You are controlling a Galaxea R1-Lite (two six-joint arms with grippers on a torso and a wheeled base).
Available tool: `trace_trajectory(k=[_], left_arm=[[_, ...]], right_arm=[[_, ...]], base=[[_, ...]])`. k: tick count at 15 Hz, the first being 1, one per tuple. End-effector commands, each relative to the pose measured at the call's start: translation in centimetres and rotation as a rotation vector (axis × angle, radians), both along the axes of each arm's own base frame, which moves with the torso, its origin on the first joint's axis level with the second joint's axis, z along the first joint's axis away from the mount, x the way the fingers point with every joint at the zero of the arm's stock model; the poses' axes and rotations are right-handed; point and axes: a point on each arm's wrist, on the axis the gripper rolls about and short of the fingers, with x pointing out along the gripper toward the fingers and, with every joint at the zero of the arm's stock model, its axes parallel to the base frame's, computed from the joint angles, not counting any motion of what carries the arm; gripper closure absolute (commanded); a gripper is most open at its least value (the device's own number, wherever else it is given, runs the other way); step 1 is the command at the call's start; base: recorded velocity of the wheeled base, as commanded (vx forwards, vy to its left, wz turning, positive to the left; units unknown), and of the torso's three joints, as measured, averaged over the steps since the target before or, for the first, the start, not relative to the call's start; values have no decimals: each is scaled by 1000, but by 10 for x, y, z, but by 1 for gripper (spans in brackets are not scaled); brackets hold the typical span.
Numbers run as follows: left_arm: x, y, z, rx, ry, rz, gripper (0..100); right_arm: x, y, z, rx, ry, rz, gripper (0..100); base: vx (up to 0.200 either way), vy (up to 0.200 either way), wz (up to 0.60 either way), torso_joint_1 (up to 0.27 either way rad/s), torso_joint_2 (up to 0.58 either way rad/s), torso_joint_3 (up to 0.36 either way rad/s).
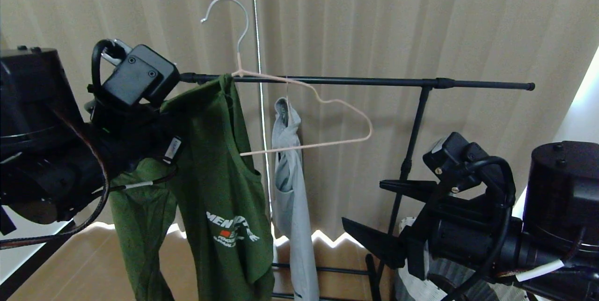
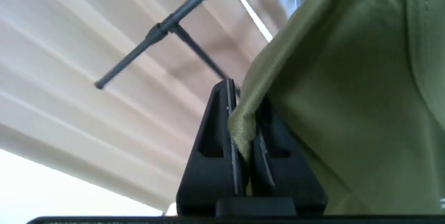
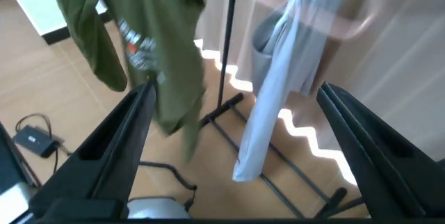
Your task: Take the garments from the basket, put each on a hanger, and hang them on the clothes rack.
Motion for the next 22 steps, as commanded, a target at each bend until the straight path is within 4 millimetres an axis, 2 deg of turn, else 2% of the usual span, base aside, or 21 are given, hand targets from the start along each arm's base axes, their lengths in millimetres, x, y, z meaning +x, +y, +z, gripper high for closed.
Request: trace_trajectory(k=[1, 3, 6, 7, 8, 12, 14, 17, 22], left_arm=[[1, -4, 6, -27, -17, -16, 100], [-3, -13, 13, -89, -29, -59, 100], [-5, -17, 21, -134, -47, -137, 100], [-6, -17, 25, -140, -57, -150, 100], [-6, -17, 25, -141, -58, -150, 100], [-7, -18, 24, -142, -53, -200, 100], [-10, -19, 26, -145, -58, -221, 100], [-14, -27, 26, -148, -56, -259, 100], [-18, -33, 28, -151, -60, -284, 100]], right_arm=[[0, 2, -4, -10, 12, 5, 0], [2, 4, -3, 11, 0, 1, 0], [15, 16, -11, 55, -23, -51, 0], [26, 25, -17, 75, -48, -91, 0], [28, 27, -18, 83, -56, -99, 0], [61, 40, -21, 155, -122, -149, 0], [69, 47, -22, 179, -143, -148, 0], [71, 56, -25, 196, -156, -131, 0], [60, 78, -30, 193, -142, -61, 0]], base=[[0, 0, 0, 0, 0, 0], [0, 0, 0, 0, 0, 0], [0, 0, 0, 0, 0, 0], [0, 0, 0, 0, 0, 0], [0, 0, 0, 0, 0, 0], [0, 0, 0, 0, 0, 0], [0, 0, 0, 0, 0, 0], [0, 0, 0, 0, 0, 0], [0, 0, 0, 0, 0, 0]])
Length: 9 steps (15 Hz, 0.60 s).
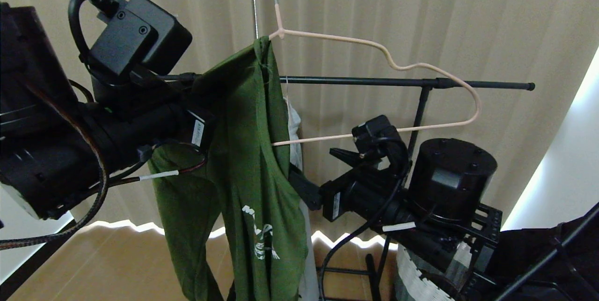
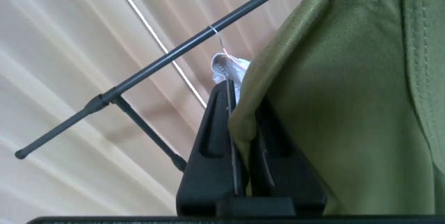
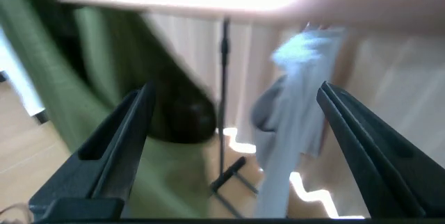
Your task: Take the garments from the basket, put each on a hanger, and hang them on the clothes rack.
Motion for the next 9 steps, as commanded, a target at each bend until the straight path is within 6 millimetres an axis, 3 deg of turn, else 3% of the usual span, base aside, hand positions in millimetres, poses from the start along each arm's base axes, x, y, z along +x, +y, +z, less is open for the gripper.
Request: trace_trajectory(k=[1, 4, 7, 9], left_arm=[[0, 0, 1, -2, -4, 0, 100], [1, 3, 2, 7, -11, 14, 100], [1, 6, 3, 5, -17, 26, 100], [-1, 11, 3, 9, -20, 37, 100]], right_arm=[[-5, 7, -8, -20, 18, 26, 0], [-15, 1, -21, -68, 57, 31, 0], [-22, -23, -42, -143, 120, -14, 0], [-19, -43, -46, -159, 139, -81, 0]], base=[[0, 0, 0, 0, 0, 0], [0, 0, 0, 0, 0, 0], [0, 0, 0, 0, 0, 0], [0, 0, 0, 0, 0, 0]])
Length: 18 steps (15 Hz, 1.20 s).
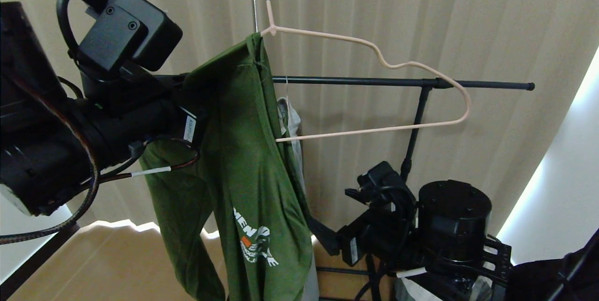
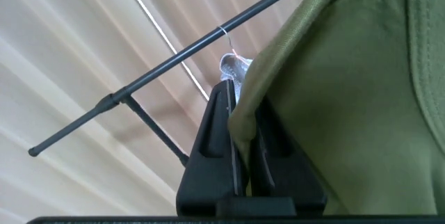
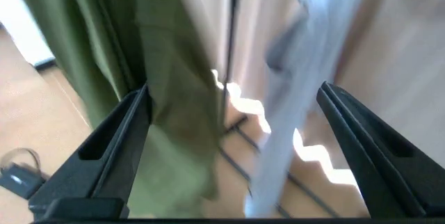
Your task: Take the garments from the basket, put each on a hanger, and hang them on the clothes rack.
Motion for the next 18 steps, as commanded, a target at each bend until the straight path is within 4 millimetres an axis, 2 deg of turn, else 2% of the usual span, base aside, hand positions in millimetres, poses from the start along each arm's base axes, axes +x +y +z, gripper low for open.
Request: trace_trajectory(k=[1, 5, 7, 11, 13, 15, 16, 17, 18], left_arm=[[-1, 5, -2, 8, 1, 18, 100], [-4, 32, -16, 120, 5, 108, 100], [-10, 38, -26, 144, 30, 118, 100], [-16, 57, -54, 252, 97, 177, 100], [-15, 69, -63, 325, 116, 228, 100], [-16, 72, -74, 359, 152, 234, 100], [-14, 71, -78, 361, 169, 237, 100], [-14, 71, -78, 361, 169, 237, 100], [-10, 71, -78, 349, 178, 255, 100]], right_arm=[[1, -21, 1, -8, 4, -56, 0], [12, -65, 11, -26, -24, -196, 0], [19, -78, 20, -26, -63, -246, 0], [25, -89, 42, 2, -125, -289, 0], [23, -91, 51, 8, -133, -292, 0], [18, -93, 60, 14, -139, -285, 0], [7, -90, 61, 9, -127, -248, 0], [7, -90, 61, 9, -127, -248, 0], [-16, -74, 62, 2, -109, -142, 0]], base=[[0, 0, 0, 0, 0, 0], [0, 0, 0, 0, 0, 0], [0, 0, 0, 0, 0, 0], [0, 0, 0, 0, 0, 0], [0, 0, 0, 0, 0, 0], [0, 0, 0, 0, 0, 0], [0, 0, 0, 0, 0, 0], [0, 0, 0, 0, 0, 0], [0, 0, 0, 0, 0, 0]])
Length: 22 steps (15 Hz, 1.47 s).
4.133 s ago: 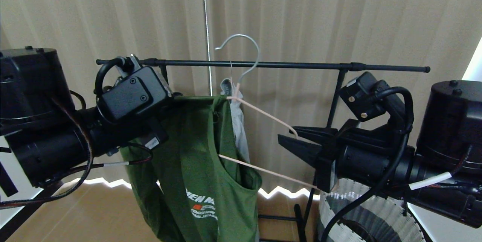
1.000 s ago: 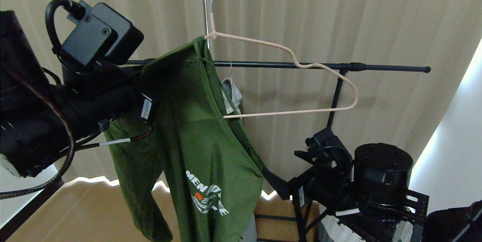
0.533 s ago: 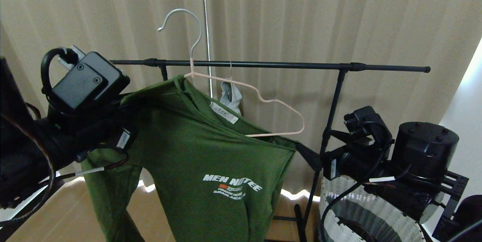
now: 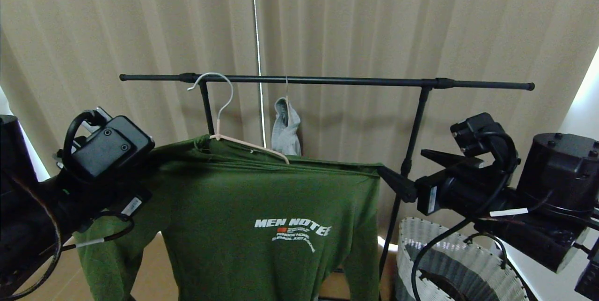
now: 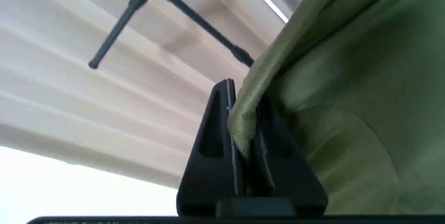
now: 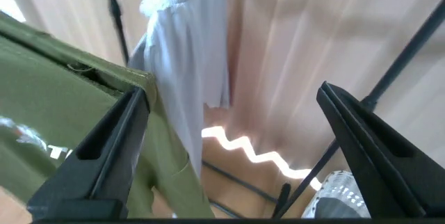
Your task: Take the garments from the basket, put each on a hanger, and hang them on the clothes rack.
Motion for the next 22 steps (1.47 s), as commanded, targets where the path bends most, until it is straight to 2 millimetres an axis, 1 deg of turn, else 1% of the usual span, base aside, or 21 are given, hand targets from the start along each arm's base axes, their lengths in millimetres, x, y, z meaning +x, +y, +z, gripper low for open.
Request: trace_trajectory(k=[1, 2, 4, 6, 10, 13, 14, 16, 20, 22], left_arm=[[4, -2, -2, -16, 13, 24, 100], [5, -5, -4, -38, 20, 20, 100], [2, -21, -6, -134, 46, -28, 100], [1, -28, -6, -164, 50, -53, 100], [4, -31, -6, -198, -1, -66, 100], [1, -40, -10, -202, -14, -107, 100], [0, -42, -10, -203, -14, -121, 100], [-3, -47, -9, -203, -15, -147, 100], [-5, -50, -9, -204, -16, -163, 100], [-6, -49, -10, -199, -11, -164, 100]], right_arm=[[-33, 19, 9, 1, -1, 143, 0], [-38, 26, 10, 0, 0, 180, 0], [-43, 45, 11, -6, -1, 251, 0], [-34, 54, 16, -25, -35, 259, 0], [-17, 71, 19, -46, -67, 264, 0], [2, 90, 22, -63, -104, 266, 0], [9, 92, 23, -80, -117, 256, 0], [17, 97, 26, -106, -148, 255, 0], [20, 99, 26, -131, -165, 256, 0], [25, 94, 27, -141, -173, 234, 0]], base=[[0, 0, 0, 0, 0, 0], [0, 0, 0, 0, 0, 0], [0, 0, 0, 0, 0, 0], [0, 0, 0, 0, 0, 0], [0, 0, 0, 0, 0, 0], [0, 0, 0, 0, 0, 0], [0, 0, 0, 0, 0, 0], [0, 0, 0, 0, 0, 0], [0, 0, 0, 0, 0, 0], [0, 0, 0, 0, 0, 0]])
